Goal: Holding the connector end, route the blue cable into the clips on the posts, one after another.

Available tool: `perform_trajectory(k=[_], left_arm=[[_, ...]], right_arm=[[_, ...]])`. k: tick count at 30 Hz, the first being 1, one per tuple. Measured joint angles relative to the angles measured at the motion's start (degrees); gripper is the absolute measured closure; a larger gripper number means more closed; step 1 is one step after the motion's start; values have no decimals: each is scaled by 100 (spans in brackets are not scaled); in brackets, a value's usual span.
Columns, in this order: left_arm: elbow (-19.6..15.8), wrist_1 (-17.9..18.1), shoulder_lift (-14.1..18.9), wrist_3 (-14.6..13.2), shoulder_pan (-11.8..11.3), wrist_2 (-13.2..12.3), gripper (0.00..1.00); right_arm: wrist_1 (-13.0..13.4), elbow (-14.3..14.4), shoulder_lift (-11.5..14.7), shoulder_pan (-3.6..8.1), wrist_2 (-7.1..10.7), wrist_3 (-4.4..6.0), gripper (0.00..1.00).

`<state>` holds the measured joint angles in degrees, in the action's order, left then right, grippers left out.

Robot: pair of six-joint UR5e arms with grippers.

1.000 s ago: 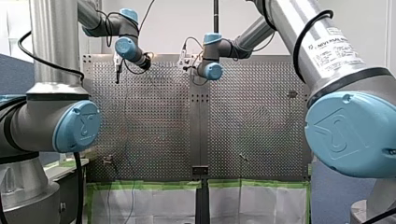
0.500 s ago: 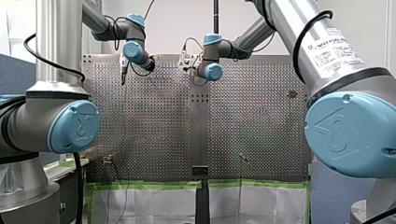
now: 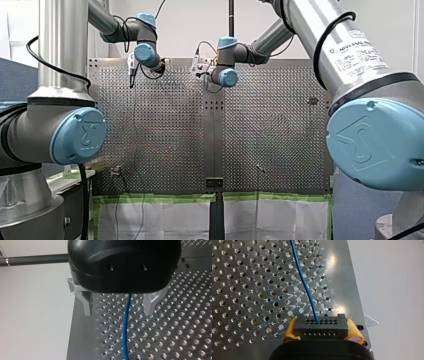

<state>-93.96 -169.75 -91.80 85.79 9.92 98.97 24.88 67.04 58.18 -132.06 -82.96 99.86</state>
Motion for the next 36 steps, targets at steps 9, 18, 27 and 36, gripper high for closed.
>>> perform_trajectory(k=[9,18,27,36], left_arm=[[2,-3,1,-220,8,119,0],[2,185,1,-460,51,116,76],[2,279,2,-462,48,140,100],[2,311,0,-392,24,151,100]], right_arm=[[-8,1,-2,-1,7,0,100],[-20,1,-4,-2,9,0,100],[-23,2,-8,-2,8,0,100],[-35,6,-12,0,15,0,100]])
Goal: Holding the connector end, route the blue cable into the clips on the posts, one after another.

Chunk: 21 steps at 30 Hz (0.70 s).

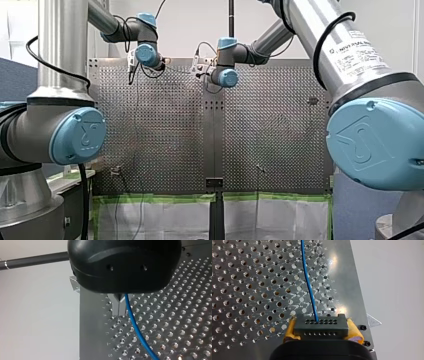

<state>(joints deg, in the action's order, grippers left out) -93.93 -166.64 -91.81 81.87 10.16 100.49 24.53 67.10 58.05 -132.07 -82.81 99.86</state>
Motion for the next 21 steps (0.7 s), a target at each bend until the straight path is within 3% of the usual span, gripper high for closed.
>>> perform_trajectory(k=[10,21], left_arm=[[0,65,-189,115,69,84,100],[-3,28,-641,272,369,142,100]], right_arm=[[-54,109,-11,-3,-16,0,100],[-46,458,-66,18,-19,-11,100]])
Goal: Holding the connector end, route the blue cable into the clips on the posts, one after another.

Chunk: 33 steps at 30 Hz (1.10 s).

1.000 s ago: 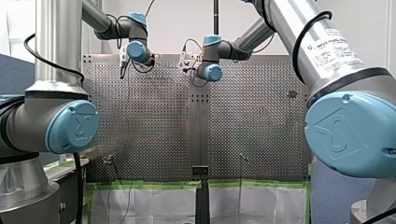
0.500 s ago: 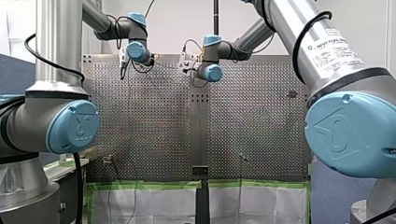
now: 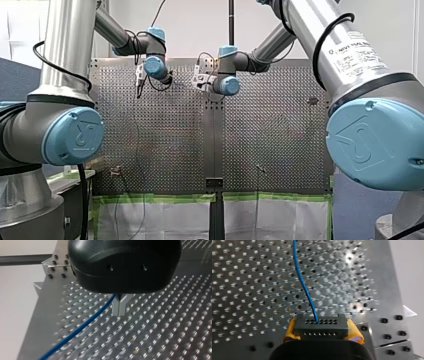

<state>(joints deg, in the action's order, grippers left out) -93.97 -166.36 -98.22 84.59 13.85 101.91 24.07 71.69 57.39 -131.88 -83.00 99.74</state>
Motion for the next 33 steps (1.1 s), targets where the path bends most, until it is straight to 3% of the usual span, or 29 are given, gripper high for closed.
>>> perform_trajectory(k=[8,19,33], left_arm=[[-4,-7,-245,128,176,30,100],[-40,189,-717,294,413,34,100],[-501,776,-997,369,589,94,100]], right_arm=[[-10,204,-170,38,-55,-16,100],[31,678,-210,252,-144,-94,100],[410,1160,-239,385,-163,-92,100]])
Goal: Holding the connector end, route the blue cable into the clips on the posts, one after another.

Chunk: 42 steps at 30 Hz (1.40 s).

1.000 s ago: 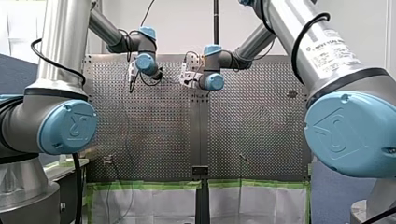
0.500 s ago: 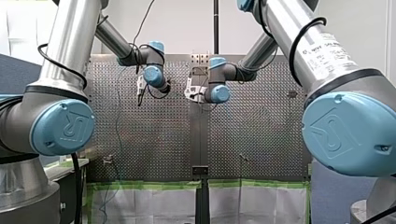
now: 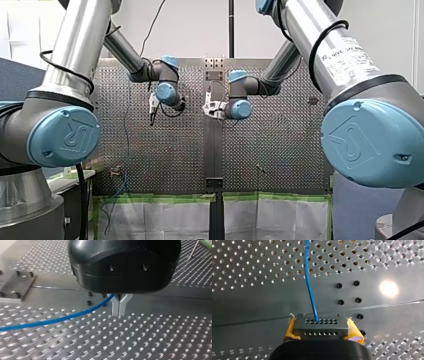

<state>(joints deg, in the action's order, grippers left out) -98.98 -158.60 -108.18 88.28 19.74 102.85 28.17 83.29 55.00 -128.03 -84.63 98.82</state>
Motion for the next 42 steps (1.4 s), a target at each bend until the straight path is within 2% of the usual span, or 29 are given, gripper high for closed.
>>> perform_trajectory(k=[6,17,23,29,36,42], left_arm=[[-12,159,-170,-4,112,1,100],[-12,286,-561,-57,349,24,100],[-26,456,-799,22,453,144,100],[-147,665,-834,58,487,285,100],[-192,735,-877,76,508,325,100],[-193,760,-1107,9,582,306,100]], right_arm=[[149,177,-56,17,-1,4,100],[207,303,-407,35,-84,-24,100],[386,496,-445,135,-134,-11,100],[567,670,-491,239,-146,-10,100],[691,832,-578,299,-132,-22,100],[813,979,-649,330,-125,-29,100]])
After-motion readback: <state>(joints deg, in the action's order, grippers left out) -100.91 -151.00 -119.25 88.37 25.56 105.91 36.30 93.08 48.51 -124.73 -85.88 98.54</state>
